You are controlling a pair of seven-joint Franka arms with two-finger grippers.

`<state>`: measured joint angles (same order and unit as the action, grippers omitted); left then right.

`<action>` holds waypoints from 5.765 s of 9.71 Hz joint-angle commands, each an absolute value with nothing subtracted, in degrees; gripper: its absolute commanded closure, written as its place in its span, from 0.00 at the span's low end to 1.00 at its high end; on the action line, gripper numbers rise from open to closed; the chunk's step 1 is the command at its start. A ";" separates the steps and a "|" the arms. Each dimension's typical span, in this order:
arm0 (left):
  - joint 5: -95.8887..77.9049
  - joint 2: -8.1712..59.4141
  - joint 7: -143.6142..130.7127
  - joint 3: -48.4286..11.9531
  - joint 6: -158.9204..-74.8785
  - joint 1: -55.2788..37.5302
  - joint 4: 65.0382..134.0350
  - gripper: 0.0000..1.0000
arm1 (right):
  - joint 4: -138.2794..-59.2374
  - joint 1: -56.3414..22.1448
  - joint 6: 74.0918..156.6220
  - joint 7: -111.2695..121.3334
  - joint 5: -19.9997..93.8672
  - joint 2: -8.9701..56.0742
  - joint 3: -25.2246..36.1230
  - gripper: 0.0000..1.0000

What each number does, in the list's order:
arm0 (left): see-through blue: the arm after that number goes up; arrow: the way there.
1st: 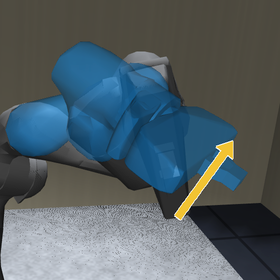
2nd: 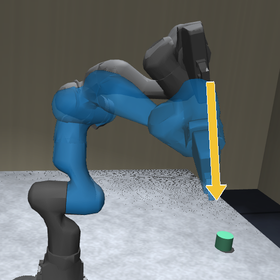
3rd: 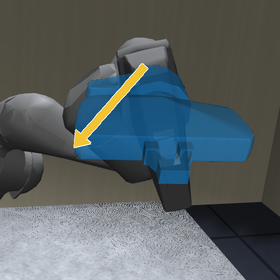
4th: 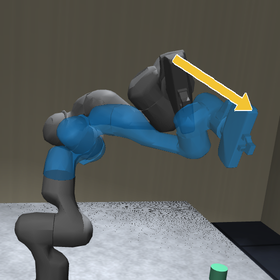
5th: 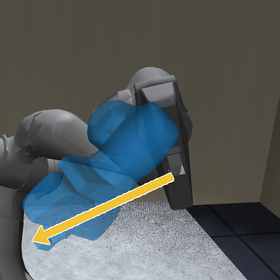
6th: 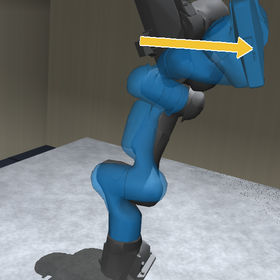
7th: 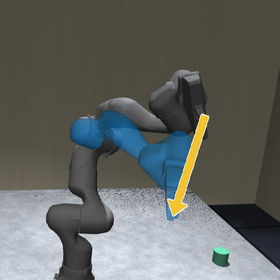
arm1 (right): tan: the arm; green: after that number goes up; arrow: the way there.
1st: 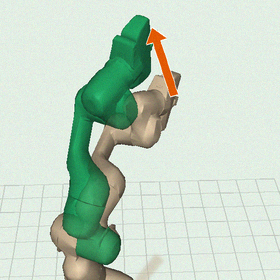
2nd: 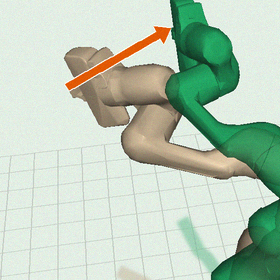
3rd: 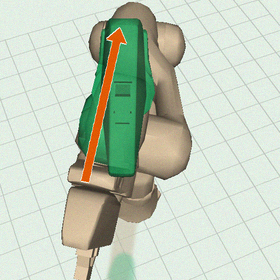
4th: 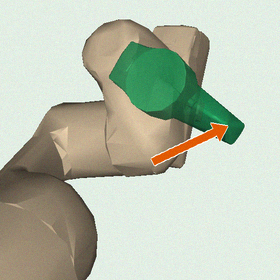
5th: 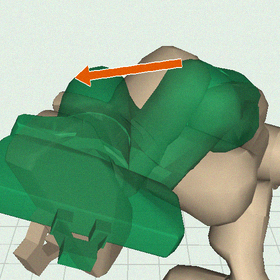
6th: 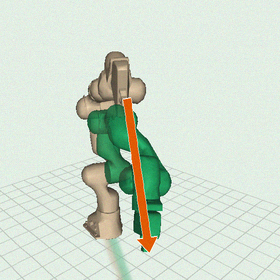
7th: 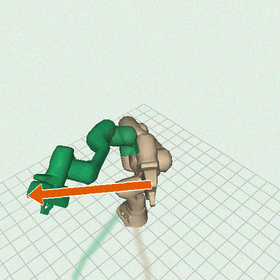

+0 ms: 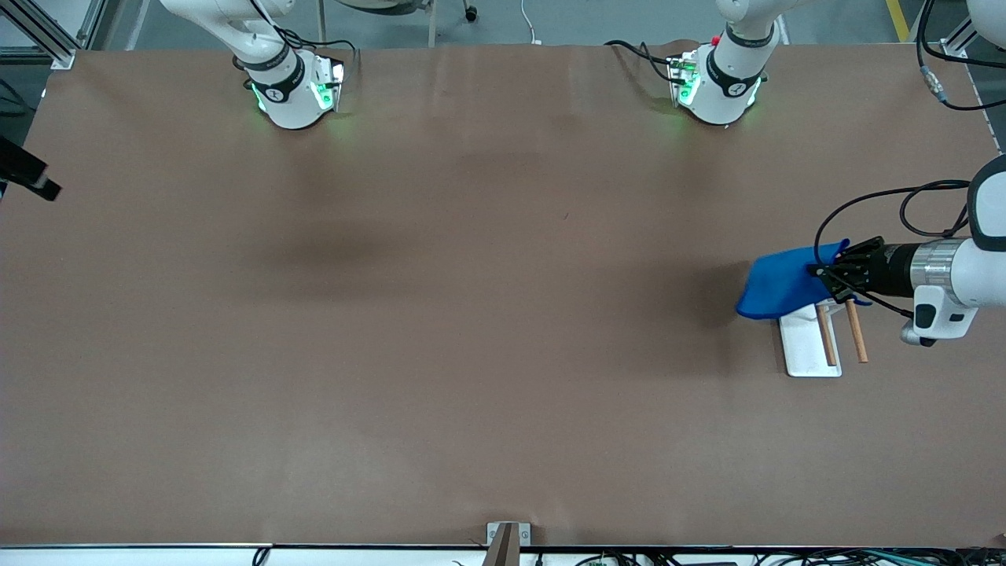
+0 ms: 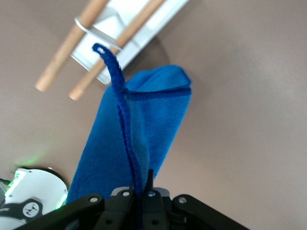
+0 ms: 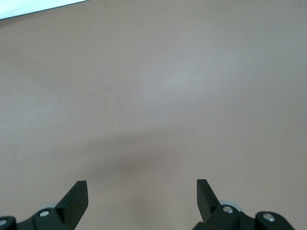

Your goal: Right arm passes towel to left arm to hang

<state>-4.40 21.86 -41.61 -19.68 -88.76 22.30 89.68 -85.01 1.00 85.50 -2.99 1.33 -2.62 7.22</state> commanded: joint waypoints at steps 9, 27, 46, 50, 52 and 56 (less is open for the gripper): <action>10.54 23.82 -23.40 -19.07 -98.26 30.49 90.88 1.00 | -86.57 0.62 85.52 -1.93 0.70 -1.76 7.21 0.00; 12.92 27.16 -12.76 -21.08 -101.61 34.72 85.36 0.00 | -86.66 0.70 85.43 -1.76 -0.26 -1.67 7.38 0.00; -0.07 -3.76 -3.34 -13.03 -82.71 8.47 89.10 0.00 | -86.66 0.79 85.43 -1.85 -0.26 -1.67 7.38 0.00; -2.02 -7.91 -3.17 -9.93 -83.41 5.45 94.83 0.00 | -86.66 0.79 85.43 -1.85 -0.26 -1.67 7.38 0.00; -1.14 -7.47 -2.64 -9.84 -83.41 5.71 94.14 0.00 | -86.66 0.79 85.43 -1.85 -0.26 -1.67 7.38 0.00; 0.18 -5.80 -2.64 -10.02 -83.06 5.89 92.02 0.00 | -86.66 0.79 85.52 -1.85 -0.26 -1.67 7.47 0.00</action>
